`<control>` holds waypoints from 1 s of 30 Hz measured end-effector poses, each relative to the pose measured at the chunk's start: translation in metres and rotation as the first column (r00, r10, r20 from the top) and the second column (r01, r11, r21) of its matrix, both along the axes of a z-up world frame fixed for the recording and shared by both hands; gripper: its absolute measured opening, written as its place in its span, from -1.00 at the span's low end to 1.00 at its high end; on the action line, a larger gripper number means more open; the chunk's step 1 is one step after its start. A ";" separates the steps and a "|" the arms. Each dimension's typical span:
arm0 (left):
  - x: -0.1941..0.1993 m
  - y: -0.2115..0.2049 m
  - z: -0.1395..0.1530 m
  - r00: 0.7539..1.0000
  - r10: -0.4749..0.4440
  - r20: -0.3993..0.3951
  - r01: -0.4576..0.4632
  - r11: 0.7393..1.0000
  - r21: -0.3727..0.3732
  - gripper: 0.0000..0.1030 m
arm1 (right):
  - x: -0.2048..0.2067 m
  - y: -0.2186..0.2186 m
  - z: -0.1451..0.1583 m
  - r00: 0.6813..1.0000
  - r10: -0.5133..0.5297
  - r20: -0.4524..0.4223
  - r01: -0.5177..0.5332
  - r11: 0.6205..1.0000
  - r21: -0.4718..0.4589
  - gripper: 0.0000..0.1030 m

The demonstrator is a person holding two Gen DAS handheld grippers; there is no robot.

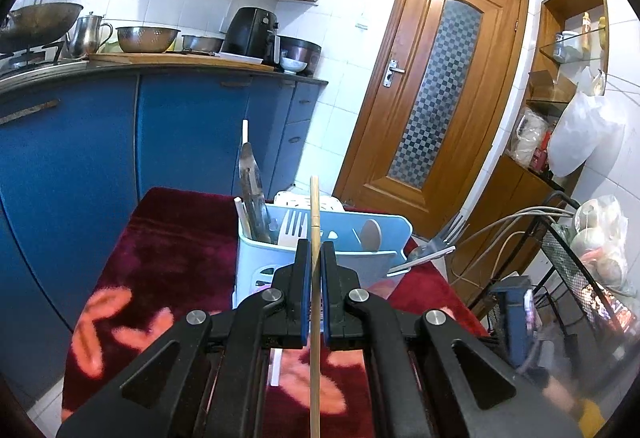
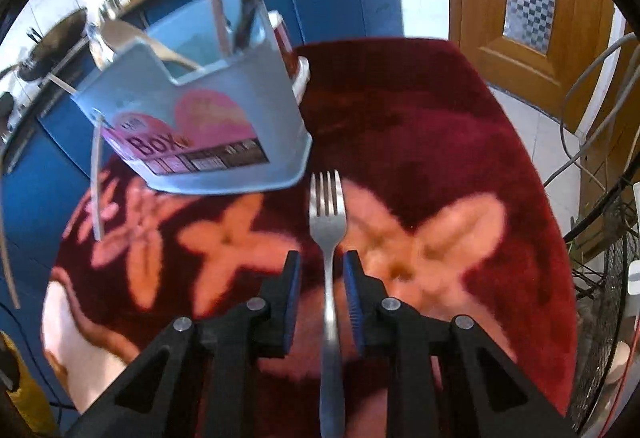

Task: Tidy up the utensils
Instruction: 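Grasp the silver fork with the right gripper while the left carries the chopstick toward the holder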

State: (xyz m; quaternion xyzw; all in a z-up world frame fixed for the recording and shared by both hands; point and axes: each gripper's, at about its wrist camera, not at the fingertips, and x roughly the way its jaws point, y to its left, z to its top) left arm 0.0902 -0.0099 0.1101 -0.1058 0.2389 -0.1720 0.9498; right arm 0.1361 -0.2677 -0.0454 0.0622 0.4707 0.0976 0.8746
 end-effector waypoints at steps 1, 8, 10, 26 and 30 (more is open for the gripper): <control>0.000 0.001 0.000 1.000 0.000 0.002 0.000 1.000 -0.001 -0.96 | 0.003 0.002 -0.004 1.000 0.005 -0.013 -0.005 1.000 -0.013 -0.53; 0.003 0.006 -0.003 1.000 0.003 0.000 -0.003 1.000 -0.013 -0.96 | 0.019 0.004 -0.009 0.999 0.010 -0.035 -0.011 1.000 -0.011 -0.70; 0.004 0.006 -0.004 1.000 0.003 -0.003 -0.003 1.000 -0.016 -0.96 | 0.019 -0.001 -0.009 0.999 0.002 -0.045 -0.001 1.000 0.019 -0.77; 0.010 0.002 0.000 1.000 0.020 0.021 -0.019 0.999 -0.039 -0.96 | -0.077 -0.030 0.051 0.935 -0.098 0.340 -0.044 0.921 0.386 -0.85; 0.008 0.001 0.004 0.999 0.027 0.033 -0.025 0.999 -0.038 -0.96 | -0.092 -0.019 0.071 0.878 -0.123 0.463 -0.076 0.918 0.388 -0.85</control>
